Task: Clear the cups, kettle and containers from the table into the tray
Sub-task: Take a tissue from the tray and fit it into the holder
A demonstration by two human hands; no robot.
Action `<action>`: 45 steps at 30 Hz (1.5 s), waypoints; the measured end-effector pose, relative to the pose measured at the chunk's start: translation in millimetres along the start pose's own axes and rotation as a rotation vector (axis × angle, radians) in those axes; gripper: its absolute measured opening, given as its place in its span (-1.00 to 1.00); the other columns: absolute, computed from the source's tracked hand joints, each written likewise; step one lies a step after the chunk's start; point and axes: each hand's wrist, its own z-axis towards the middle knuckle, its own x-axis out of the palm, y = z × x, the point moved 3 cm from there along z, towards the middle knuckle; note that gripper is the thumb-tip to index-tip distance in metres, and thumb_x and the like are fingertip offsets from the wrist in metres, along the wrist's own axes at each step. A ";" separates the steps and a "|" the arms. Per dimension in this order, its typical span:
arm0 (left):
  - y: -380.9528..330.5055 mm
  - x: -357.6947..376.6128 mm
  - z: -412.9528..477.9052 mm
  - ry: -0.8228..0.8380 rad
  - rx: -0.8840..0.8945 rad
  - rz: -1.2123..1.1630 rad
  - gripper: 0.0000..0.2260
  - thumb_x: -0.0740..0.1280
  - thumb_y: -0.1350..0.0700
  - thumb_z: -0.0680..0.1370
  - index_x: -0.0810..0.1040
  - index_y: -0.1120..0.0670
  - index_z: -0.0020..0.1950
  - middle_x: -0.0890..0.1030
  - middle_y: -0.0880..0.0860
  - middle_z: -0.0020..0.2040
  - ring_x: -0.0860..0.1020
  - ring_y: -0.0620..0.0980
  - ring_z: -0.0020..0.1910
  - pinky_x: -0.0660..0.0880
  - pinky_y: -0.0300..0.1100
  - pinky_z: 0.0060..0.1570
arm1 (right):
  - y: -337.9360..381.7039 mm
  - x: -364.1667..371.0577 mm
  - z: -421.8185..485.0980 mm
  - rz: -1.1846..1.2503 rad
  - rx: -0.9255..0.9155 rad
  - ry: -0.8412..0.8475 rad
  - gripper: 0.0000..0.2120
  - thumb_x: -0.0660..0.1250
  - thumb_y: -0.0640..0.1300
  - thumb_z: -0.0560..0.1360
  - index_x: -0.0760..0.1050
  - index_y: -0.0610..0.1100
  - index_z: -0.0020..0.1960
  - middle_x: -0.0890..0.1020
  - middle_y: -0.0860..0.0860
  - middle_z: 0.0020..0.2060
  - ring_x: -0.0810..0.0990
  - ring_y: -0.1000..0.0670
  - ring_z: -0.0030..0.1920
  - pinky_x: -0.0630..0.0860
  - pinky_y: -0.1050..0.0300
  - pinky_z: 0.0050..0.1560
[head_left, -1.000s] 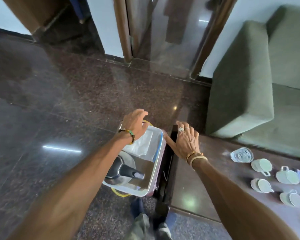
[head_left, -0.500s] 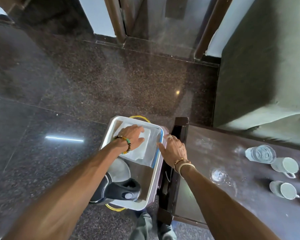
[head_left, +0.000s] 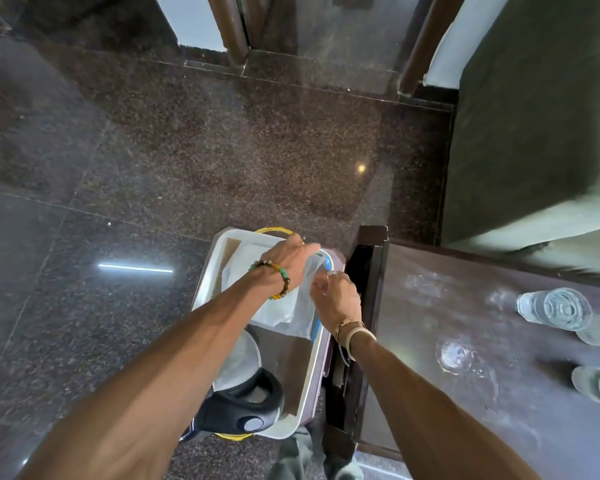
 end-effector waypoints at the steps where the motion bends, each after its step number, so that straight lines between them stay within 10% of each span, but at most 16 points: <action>1: -1.0 -0.3 0.6 0.024 0.014 0.017 -0.48 0.20 0.32 0.52 0.32 -0.07 0.42 0.39 0.13 0.20 0.53 0.17 0.13 0.52 0.03 -0.07 | -0.3 0.6 -4.1 -0.021 -0.103 -0.008 -0.76 0.22 -0.06 0.57 0.56 -0.20 0.01 0.57 -0.13 0.01 0.57 -0.16 0.01 0.50 0.04 -0.05; 6: -3.5 -6.1 -4.5 0.046 0.058 0.078 -0.48 0.26 0.38 0.46 0.44 -0.07 0.32 0.34 0.09 0.18 0.50 0.10 0.09 0.43 -0.09 -0.13 | 1.4 0.3 -19.4 -0.130 -0.452 -0.056 -0.82 0.29 -0.10 0.56 0.63 -0.14 0.04 0.53 -0.13 0.00 0.53 -0.19 0.00 0.53 -0.04 -0.05; 13: 23.1 -19.2 -26.6 -0.060 0.024 -0.105 -0.73 0.29 0.36 0.49 0.62 0.05 0.05 0.44 0.06 0.08 0.58 0.08 0.02 0.45 -0.10 -0.08 | 13.4 -21.0 -38.7 0.019 -0.495 -0.342 -0.67 0.44 -0.04 0.41 0.56 -0.17 0.11 0.50 -0.12 0.02 0.51 -0.14 0.00 0.51 0.01 0.01; 16: 41.7 -36.3 -39.3 -0.122 0.011 -0.158 -0.79 0.35 0.33 0.48 0.67 0.11 0.03 0.51 0.12 0.06 0.55 0.11 0.03 0.44 -0.16 0.01 | 20.7 -29.8 -41.7 0.053 -0.406 -0.159 -0.51 0.41 0.05 0.40 0.48 -0.15 0.25 0.51 -0.10 0.12 0.49 -0.13 0.11 0.46 0.01 0.14; 19: 54.1 -59.1 -58.1 -0.189 0.007 -0.250 -0.76 0.35 0.38 0.42 0.70 0.08 -0.09 0.53 0.10 -0.02 0.54 0.07 -0.02 0.46 -0.20 -0.01 | 41.7 -31.6 -48.2 -0.085 -0.422 0.084 -0.77 0.27 -0.01 0.53 0.52 -0.05 0.15 0.63 -0.09 -0.06 0.60 -0.19 -0.01 0.49 0.04 -0.09; 26: 52.6 -105.2 -98.6 -0.553 -0.345 -0.825 -0.71 0.37 0.40 0.42 0.56 0.12 0.07 0.50 0.04 0.00 0.56 0.02 -0.10 0.51 -0.44 -0.20 | 96.4 -51.3 -70.2 0.281 -0.322 0.013 -0.85 0.27 -0.02 0.54 0.61 0.03 -0.08 0.61 0.02 -0.41 0.53 -0.05 -0.36 0.45 0.05 -0.25; 30: 29.7 -118.8 -114.6 -0.479 -0.488 -1.532 -0.92 0.36 0.08 0.54 0.51 0.07 -0.07 0.54 0.06 -0.21 0.62 0.02 -0.37 0.63 -0.08 -0.34 | 116.1 -67.3 -78.5 0.247 -0.412 -0.085 -0.81 0.26 -0.10 0.56 0.64 0.02 0.06 0.61 0.02 -0.23 0.54 -0.02 -0.26 0.44 0.13 -0.20; 35: 23.9 -130.8 -132.4 -0.548 -0.286 -0.947 -0.43 0.42 0.14 0.25 0.50 -0.06 0.27 0.45 -0.05 0.19 0.50 -0.12 0.09 0.50 -0.20 0.03 | 124.5 -87.0 -84.2 -0.077 -0.644 -0.240 -0.69 0.26 -0.33 0.49 0.67 -0.09 0.10 0.60 -0.08 -0.03 0.58 -0.16 -0.04 0.46 0.06 -0.04; 38: 10.9 -127.8 -137.6 -0.465 -0.035 -0.451 -0.48 0.50 0.18 0.24 0.62 -0.06 0.19 0.54 -0.05 0.23 0.50 -0.12 0.21 0.40 -0.29 0.22 | 123.3 -96.8 -86.8 -0.221 -0.751 -0.332 -0.71 0.32 -0.36 0.42 0.67 -0.14 0.05 0.60 -0.13 -0.08 0.56 -0.24 -0.12 0.47 -0.07 -0.11; 42: -6.0 -115.8 -146.4 -0.264 -0.089 -0.480 -0.70 0.56 -0.18 0.21 0.57 -0.39 -0.12 0.57 -0.45 -0.19 0.52 -0.43 -0.17 0.36 -0.58 -0.23 | 122.2 -103.0 -88.4 -0.329 -0.726 -0.365 -0.74 0.24 -0.29 0.46 0.66 -0.14 0.03 0.59 -0.09 -0.02 0.54 -0.19 -0.06 0.40 -0.03 -0.05; 45: -10.7 -108.7 -147.0 -0.290 -0.092 -0.423 -0.68 0.52 -0.13 0.32 0.62 -0.22 0.05 0.55 -0.28 -0.35 0.48 -0.35 -0.37 0.32 -0.48 -0.44 | 116.0 -107.7 -85.0 -0.266 -0.674 -0.307 -0.68 0.19 -0.24 0.55 0.61 -0.05 0.20 0.59 -0.05 0.07 0.53 -0.13 0.07 0.36 0.03 0.08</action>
